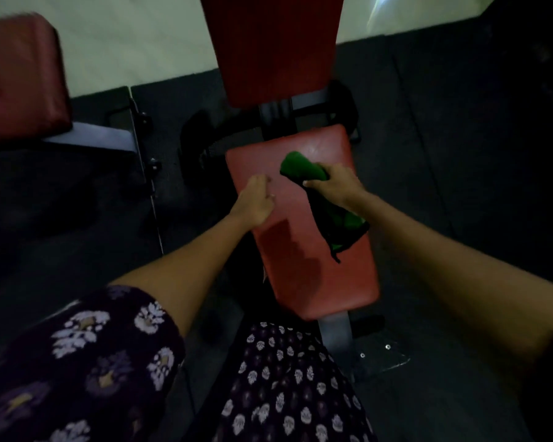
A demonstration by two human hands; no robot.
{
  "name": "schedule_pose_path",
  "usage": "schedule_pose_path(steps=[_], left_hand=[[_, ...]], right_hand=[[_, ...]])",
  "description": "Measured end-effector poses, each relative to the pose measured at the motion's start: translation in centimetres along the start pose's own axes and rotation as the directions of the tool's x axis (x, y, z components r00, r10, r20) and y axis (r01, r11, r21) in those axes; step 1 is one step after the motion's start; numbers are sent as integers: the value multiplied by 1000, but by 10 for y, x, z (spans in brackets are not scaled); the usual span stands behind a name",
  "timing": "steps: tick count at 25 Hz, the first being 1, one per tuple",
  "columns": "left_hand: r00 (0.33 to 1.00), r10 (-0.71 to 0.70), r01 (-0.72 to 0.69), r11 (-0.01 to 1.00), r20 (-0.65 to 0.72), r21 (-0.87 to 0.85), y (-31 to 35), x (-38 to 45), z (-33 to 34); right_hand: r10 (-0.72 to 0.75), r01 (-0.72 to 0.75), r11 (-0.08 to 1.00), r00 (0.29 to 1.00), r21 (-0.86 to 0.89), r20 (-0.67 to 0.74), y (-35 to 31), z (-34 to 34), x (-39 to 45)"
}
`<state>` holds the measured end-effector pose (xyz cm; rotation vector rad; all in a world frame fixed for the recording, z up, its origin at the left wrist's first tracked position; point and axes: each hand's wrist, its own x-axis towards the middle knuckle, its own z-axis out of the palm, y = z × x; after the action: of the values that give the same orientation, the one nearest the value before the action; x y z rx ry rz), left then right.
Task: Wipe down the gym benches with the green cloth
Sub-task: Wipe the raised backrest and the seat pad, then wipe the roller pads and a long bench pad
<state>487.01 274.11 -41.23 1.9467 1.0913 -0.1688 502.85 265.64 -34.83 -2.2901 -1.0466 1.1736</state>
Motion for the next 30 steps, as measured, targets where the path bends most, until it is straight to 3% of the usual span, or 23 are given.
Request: schedule_pose_path(steps=[7, 15, 22, 25, 30], left_hand=[[995, 63, -62, 998, -73, 16, 42, -109, -111], [940, -11, 22, 999, -340, 28, 5, -218, -277], [861, -56, 27, 998, -506, -65, -78, -334, -389], [802, -118, 89, 993, -585, -77, -140, -404, -438], [633, -275, 190, 961, -723, -200, -242, -524, -485]], right_hand=[[-112, 108, 971, 994, -215, -5, -120, -45, -73], [-407, 409, 826, 909, -389, 90, -311, -25, -142], [-556, 556, 696, 818, -454, 147, -464, 69, -191], [-647, 676, 586, 722, -447, 244, -541, 141, -218], [-747, 842, 399, 528, -363, 404, -641, 272, -272]])
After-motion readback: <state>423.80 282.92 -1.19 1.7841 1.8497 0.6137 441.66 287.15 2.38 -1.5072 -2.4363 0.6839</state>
